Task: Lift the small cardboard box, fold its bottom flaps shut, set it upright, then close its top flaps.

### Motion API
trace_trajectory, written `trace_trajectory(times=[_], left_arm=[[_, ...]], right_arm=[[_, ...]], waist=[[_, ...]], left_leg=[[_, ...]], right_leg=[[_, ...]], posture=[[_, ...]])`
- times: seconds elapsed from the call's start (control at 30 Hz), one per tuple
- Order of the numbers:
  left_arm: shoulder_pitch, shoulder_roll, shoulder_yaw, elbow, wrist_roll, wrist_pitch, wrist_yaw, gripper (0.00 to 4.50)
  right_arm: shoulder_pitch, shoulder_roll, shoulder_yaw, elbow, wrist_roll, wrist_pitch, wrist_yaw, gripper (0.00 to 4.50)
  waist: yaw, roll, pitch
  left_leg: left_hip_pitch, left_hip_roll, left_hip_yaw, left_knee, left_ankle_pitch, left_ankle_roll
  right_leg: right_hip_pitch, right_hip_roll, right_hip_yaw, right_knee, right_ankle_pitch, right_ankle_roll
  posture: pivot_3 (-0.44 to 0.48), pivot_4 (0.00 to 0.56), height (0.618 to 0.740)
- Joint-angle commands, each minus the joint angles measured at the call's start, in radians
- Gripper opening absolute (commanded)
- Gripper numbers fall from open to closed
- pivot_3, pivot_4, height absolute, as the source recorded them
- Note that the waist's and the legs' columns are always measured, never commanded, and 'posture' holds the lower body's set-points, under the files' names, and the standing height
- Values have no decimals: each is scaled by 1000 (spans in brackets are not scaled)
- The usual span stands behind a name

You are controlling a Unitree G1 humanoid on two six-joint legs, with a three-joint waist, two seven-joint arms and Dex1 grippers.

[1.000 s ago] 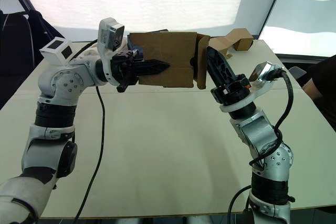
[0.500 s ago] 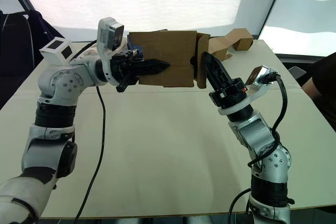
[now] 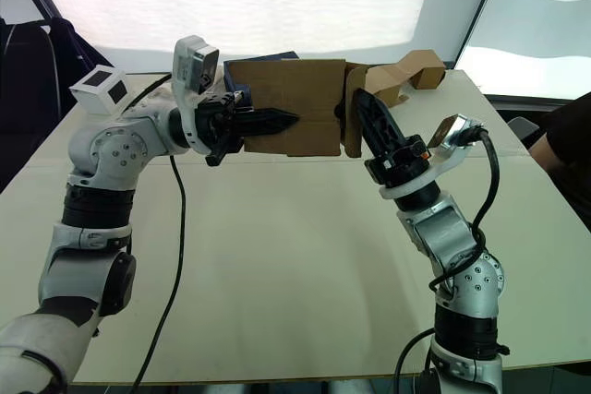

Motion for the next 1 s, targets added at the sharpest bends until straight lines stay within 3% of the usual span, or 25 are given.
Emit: trace_trajectory(times=[0.03, 0.77, 1.0], left_arm=[[-11, 0, 10, -31, -1, -14, 0, 0], [11, -18, -3, -40, 32, -47, 6, 0], [6, -21, 7, -32, 36, -48, 7, 0]], right_arm=[[-13, 12, 5, -23, -2, -11, -4, 1928], [-66, 117, 81, -56, -36, -49, -67, 1928], [-27, 60, 121, -87, -103, -4, -54, 1928]], waist=[[0, 0, 0], [-2, 0, 0], [-1, 0, 0]], left_leg=[[0, 0, 0, 0, 0, 0], [0, 0, 0, 0, 0, 0], [0, 0, 0, 0, 0, 0]], right_leg=[[0, 0, 0, 0, 0, 0], [-1, 0, 0, 0, 0, 0], [-1, 0, 0, 0, 0, 0]], posture=[[0, 150, 740], [0, 150, 740], [0, 150, 740]])
